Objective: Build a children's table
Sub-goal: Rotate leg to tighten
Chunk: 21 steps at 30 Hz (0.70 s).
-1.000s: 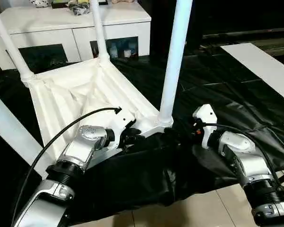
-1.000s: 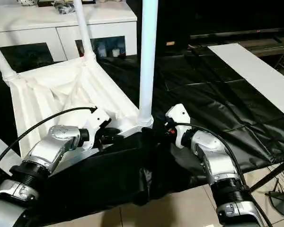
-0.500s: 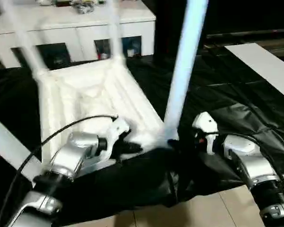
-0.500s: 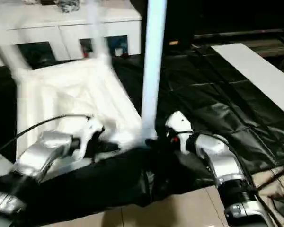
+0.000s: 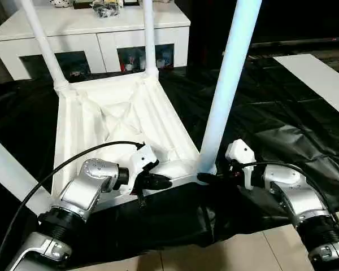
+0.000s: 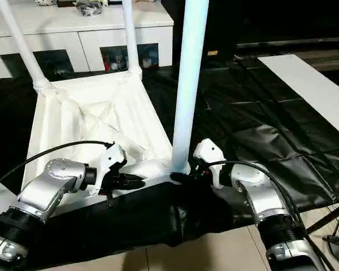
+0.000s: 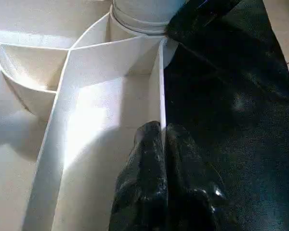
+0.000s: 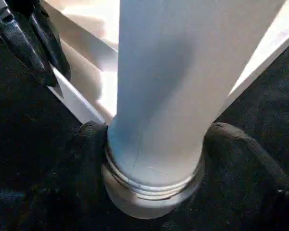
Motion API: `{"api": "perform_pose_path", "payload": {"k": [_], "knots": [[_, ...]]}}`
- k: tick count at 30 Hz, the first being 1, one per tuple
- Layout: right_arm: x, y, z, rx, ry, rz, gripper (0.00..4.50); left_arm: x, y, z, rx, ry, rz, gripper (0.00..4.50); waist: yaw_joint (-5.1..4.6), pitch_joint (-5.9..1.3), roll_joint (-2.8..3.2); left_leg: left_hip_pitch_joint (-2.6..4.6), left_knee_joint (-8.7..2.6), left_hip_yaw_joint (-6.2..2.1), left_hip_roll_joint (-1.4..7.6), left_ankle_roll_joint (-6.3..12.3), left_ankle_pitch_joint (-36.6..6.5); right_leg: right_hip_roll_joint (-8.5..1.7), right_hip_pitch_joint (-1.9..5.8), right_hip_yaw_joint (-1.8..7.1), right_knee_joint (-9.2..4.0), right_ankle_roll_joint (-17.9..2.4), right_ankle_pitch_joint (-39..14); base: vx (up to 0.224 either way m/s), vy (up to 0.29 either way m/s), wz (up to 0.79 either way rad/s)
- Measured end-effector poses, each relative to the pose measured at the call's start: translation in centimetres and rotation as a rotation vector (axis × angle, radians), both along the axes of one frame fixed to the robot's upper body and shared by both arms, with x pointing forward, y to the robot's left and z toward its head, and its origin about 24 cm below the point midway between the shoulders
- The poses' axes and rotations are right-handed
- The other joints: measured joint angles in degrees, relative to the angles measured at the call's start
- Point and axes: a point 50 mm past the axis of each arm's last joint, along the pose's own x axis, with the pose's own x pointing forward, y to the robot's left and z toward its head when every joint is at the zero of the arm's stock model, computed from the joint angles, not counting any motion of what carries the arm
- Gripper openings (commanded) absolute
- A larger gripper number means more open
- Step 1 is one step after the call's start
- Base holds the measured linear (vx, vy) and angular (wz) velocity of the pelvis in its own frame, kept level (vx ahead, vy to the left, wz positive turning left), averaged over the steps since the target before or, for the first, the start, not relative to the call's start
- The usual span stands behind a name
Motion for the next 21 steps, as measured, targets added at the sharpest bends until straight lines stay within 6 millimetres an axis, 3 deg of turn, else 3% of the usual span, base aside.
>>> {"api": "perform_pose_path", "payload": {"k": [7,11,17,21], "knots": [[0.0,0.6,-0.6,0.054,0.034,-0.023,2.76,-0.1,0.4,-0.1,0.006,0.005,0.013,0.0,-0.3,-0.07,-0.03,0.04,0.0,0.0,0.01,-0.01,0.0,0.01,0.08,0.01,0.07,0.0,0.0,0.0,0.0,0.0],[0.0,1.7,-1.3,0.137,0.06,-0.111,2.7,0.1,0.4,-0.1,0.007,-0.005,0.043,0.0,-1.06,-0.08,-0.09,0.05,0.0,-0.02,0.0,-0.03,0.0,0.02,0.1,0.01,0.15,0.19,-0.1,0.0,0.0,0.0],[0.7,3.0,-2.6,0.203,0.053,-0.448,2.67,1.7,-1.8,-0.7,0.011,-0.069,0.176,0.0,-1.61,-0.08,-0.03,0.88,-0.03,-0.19,-0.03,-0.04,0.0,0.02,0.67,-0.13,-0.15,0.39,-0.22,0.0,0.0,0.0],[1.9,4.3,-2.8,0.207,0.047,-0.69,2.67,2.8,-3.9,-1.1,0.012,-0.102,0.284,0.0,-1.84,0.06,0.8,0.86,-0.22,-0.97,-0.23,-0.02,-0.01,0.01,1.01,-0.84,-1.59,0.61,-0.37,-0.018,0.008,0.0]]}}
